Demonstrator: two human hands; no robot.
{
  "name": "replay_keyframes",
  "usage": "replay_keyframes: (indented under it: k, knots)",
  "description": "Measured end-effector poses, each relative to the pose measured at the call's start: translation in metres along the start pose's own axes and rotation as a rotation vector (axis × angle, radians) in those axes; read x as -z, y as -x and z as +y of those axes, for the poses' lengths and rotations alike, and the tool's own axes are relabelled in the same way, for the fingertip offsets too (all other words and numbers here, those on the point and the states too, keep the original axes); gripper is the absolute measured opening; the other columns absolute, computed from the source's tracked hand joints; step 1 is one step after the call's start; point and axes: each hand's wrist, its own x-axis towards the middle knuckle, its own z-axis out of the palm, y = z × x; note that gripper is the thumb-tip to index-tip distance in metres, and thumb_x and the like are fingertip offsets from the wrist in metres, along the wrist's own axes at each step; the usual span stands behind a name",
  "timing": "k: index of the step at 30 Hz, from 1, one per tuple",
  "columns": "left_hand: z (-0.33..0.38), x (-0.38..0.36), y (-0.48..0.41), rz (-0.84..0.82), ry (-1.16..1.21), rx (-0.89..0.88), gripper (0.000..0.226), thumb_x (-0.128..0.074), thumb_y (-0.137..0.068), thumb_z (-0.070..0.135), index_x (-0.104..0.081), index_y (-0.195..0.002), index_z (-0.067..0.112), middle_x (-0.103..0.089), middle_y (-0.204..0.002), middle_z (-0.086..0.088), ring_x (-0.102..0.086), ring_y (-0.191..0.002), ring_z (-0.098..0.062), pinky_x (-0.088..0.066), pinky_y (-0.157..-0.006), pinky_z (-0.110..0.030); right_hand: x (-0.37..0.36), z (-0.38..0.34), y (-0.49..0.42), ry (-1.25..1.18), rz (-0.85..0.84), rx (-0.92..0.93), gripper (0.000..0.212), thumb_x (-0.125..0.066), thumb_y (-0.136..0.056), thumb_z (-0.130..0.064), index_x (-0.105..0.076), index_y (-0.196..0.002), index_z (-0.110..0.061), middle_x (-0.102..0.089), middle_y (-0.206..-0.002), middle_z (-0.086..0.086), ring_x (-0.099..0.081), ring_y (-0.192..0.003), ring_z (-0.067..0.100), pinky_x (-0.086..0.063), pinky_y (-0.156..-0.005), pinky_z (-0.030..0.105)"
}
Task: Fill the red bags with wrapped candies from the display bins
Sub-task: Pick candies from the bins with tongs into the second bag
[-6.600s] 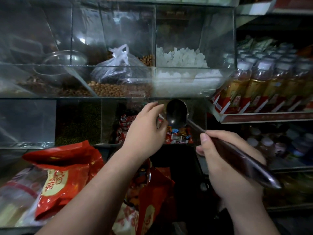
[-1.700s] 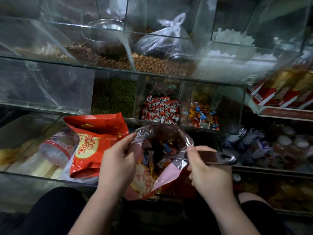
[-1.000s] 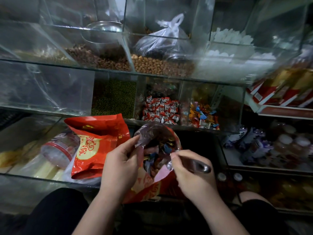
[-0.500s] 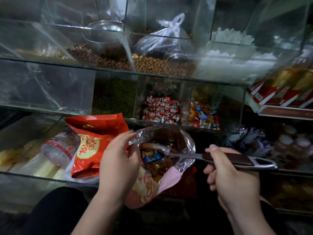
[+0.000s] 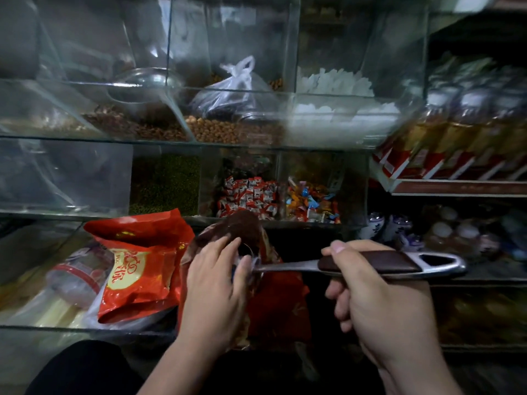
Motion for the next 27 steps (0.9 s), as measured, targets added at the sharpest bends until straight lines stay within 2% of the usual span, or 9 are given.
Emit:
replay_keyframes:
  k: [5, 9, 13, 16, 19, 22, 25, 27]
  knots:
    - [0.020, 0.012, -0.010, 0.146, -0.022, -0.115, 0.056, -0.033, -0.099, 0.056, -0.057, -0.136, 0.021, -0.055, -0.138, 0.008, -0.044, -0.134, -0.011, -0.033, -0.114, -0.036, 0.019, -0.010, -0.002, -0.119, 0.035, 0.036, 0.042, -0.063, -0.065, -0.064, -0.080, -0.083, -0.030, -0.063, -0.049, 0.008, -0.050, -0.031, 0.013, -0.038, -0.035, 0.020]
    - [0.051, 0.010, -0.043, 0.175, -0.001, -0.231, 0.052, -0.037, -0.099, 0.049, -0.058, -0.134, 0.016, -0.058, -0.135, 0.003, -0.046, -0.130, -0.011, -0.032, -0.109, -0.026, 0.033, -0.016, -0.012, -0.253, 0.149, 0.031, 0.030, -0.069, -0.073, -0.052, -0.079, -0.081, -0.024, -0.059, -0.047, 0.008, -0.046, -0.031, 0.012, -0.036, -0.036, 0.019]
    - [0.081, -0.008, -0.089, 0.059, -0.015, -0.336, 0.052, -0.040, -0.101, 0.050, -0.052, -0.141, 0.019, -0.050, -0.147, 0.004, -0.034, -0.141, -0.008, -0.019, -0.115, -0.021, 0.048, -0.018, -0.037, -0.294, 0.264, 0.032, 0.024, -0.063, -0.085, -0.044, -0.078, -0.078, -0.026, -0.057, -0.047, 0.002, -0.045, -0.032, 0.008, -0.033, -0.031, 0.019]
    - [0.096, -0.026, -0.126, -0.104, -0.006, -0.394, 0.055, -0.042, -0.103, 0.049, -0.041, -0.150, 0.021, -0.037, -0.157, 0.004, -0.022, -0.148, -0.011, -0.012, -0.121, -0.027, 0.055, -0.012, -0.063, -0.275, 0.344, 0.013, 0.029, -0.060, -0.101, -0.037, -0.072, -0.079, -0.022, -0.055, -0.047, 0.000, -0.045, -0.032, 0.007, -0.034, -0.031, 0.019]
    - [0.102, -0.040, -0.154, -0.197, -0.015, -0.379, 0.054, -0.043, -0.104, 0.044, -0.039, -0.151, 0.020, -0.035, -0.159, 0.002, -0.022, -0.148, -0.014, -0.019, -0.121, -0.034, 0.055, 0.001, -0.089, -0.276, 0.393, -0.023, 0.029, -0.057, -0.103, -0.036, -0.069, -0.080, -0.024, -0.054, -0.051, 0.001, -0.046, -0.033, 0.006, -0.037, -0.032, 0.019]
    - [0.097, -0.047, -0.166, -0.192, -0.031, -0.376, 0.048, -0.047, -0.103, 0.039, -0.047, -0.147, 0.019, -0.046, -0.150, 0.003, -0.037, -0.140, -0.015, -0.032, -0.114, -0.031, 0.049, 0.016, -0.113, -0.296, 0.412, -0.051, 0.028, -0.058, -0.102, -0.039, -0.069, -0.082, -0.024, -0.054, -0.055, 0.002, -0.048, -0.035, 0.006, -0.039, -0.034, 0.021]
    - [0.087, -0.053, -0.169, -0.194, -0.046, -0.363, 0.042, -0.051, -0.101, 0.036, -0.053, -0.140, 0.022, -0.052, -0.143, 0.004, -0.048, -0.130, -0.017, -0.045, -0.106, -0.035, 0.037, 0.030, -0.140, -0.307, 0.433, -0.093, 0.029, -0.062, -0.099, -0.041, -0.067, -0.079, -0.021, -0.055, -0.057, 0.002, -0.050, -0.037, 0.009, -0.043, -0.037, 0.023]
    - [0.080, -0.056, -0.168, -0.185, -0.044, -0.330, 0.043, -0.053, -0.100, 0.036, -0.052, -0.141, 0.023, -0.053, -0.141, 0.004, -0.051, -0.127, -0.018, -0.048, -0.101, -0.033, 0.027, 0.038, -0.156, -0.274, 0.423, -0.097, 0.031, -0.064, -0.098, -0.042, -0.067, -0.076, -0.021, -0.058, -0.057, 0.002, -0.055, -0.038, 0.010, -0.047, -0.043, 0.025]
